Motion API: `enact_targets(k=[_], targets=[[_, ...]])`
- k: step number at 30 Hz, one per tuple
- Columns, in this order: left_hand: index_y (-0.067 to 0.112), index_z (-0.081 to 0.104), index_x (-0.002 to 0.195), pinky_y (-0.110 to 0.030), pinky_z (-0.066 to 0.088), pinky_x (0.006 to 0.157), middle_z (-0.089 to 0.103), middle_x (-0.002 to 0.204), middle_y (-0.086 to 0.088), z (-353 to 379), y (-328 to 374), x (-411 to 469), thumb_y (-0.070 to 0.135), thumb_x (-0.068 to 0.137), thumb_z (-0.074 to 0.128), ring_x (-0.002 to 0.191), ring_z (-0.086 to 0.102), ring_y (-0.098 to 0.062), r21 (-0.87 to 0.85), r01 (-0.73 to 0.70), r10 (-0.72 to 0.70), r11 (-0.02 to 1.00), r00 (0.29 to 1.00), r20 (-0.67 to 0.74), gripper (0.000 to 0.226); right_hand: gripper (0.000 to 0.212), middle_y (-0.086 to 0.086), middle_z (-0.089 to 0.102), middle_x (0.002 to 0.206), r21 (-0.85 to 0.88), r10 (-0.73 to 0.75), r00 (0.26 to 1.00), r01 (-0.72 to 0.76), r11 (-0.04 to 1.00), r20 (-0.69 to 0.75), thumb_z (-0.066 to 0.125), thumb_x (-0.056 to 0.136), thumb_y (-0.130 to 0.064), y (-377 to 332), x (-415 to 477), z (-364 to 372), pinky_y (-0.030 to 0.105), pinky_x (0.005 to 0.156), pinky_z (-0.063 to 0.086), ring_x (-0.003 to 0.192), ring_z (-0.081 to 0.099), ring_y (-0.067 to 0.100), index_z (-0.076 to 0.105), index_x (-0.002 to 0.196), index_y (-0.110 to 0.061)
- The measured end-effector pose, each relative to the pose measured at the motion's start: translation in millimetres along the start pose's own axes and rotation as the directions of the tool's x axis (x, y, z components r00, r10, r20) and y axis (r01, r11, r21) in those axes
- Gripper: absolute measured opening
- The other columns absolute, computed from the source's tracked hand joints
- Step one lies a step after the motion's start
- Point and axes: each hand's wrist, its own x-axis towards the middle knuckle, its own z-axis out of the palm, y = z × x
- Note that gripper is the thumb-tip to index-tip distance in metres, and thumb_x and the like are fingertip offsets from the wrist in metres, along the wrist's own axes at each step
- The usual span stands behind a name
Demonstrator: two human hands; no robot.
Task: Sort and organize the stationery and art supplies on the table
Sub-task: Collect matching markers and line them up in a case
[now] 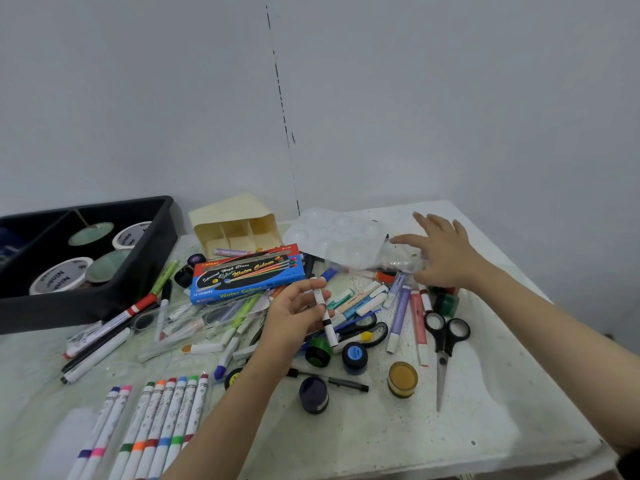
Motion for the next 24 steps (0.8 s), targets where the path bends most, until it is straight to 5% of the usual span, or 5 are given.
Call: enact_targets(k=[3, 7, 11, 24], targets=[[0.015, 0.064, 0.106, -0.03, 0.057, 0.073, 0.07, 0.107, -0.002, -1, -1, -1, -0.013, 0.087, 0.053, 0.091, 0.069, -0.022, -0.018, -0.009, 0.009, 1.0, 1.0, 0.003, 0.036, 0.056, 0.008, 0.032, 0.149, 0.028, 0.039, 0.987, -0.035, 0.999, -0.156, 0.055, 0.072, -0.03, 3, -5, 11, 0.04, 0.11, 0.013, 0.137, 0.022, 0.026, 0.052, 0.128, -0.033], [0.018, 0.065, 0.103, -0.035, 0.057, 0.078, 0.07, 0.106, -0.002, -3, -5, -3, -0.012, 0.088, 0.053, 0.099, 0.066, -0.029, -0.022, -0.013, 0.013, 1.0, 1.0, -0.003, 0.035, 0.024, 0.0, 0.06, 0.097, -0.013, 0.107, 0.911, -0.122, 0.992, -0.397, 0.059, 0.079, -0.023, 2, -19, 32, 0.033, 0.079, 0.025, 0.095, 0.05, 0.026, 0.061, 0.103, -0.02], [0.018, 0.065, 0.101, -0.028, 0.057, 0.071, 0.069, 0.113, -0.002, -3, -7, -4, -0.012, 0.088, 0.052, 0.103, 0.065, -0.027, -0.029, -0.02, 0.02, 0.999, 1.0, -0.007, 0.035, 0.023, -0.006, 0.061, 0.073, 0.04, 0.185, 0.917, -0.182, 0.982, -0.354, 0.055, 0.083, -0.029, 5, -24, 44, 0.032, 0.072, 0.023, 0.073, 0.053, 0.022, 0.05, 0.103, -0.019], [0.017, 0.065, 0.1, -0.032, 0.058, 0.074, 0.07, 0.11, -0.003, -7, -4, -10, -0.012, 0.087, 0.053, 0.104, 0.064, -0.027, -0.048, -0.046, 0.044, 0.998, 0.999, -0.026, 0.034, 0.031, -0.007, 0.053, 0.067, 0.052, 0.246, 0.938, -0.241, 0.969, -0.244, 0.055, 0.087, -0.03, -4, -19, 41, 0.032, 0.074, 0.024, 0.066, 0.05, 0.022, 0.044, 0.112, -0.017]])
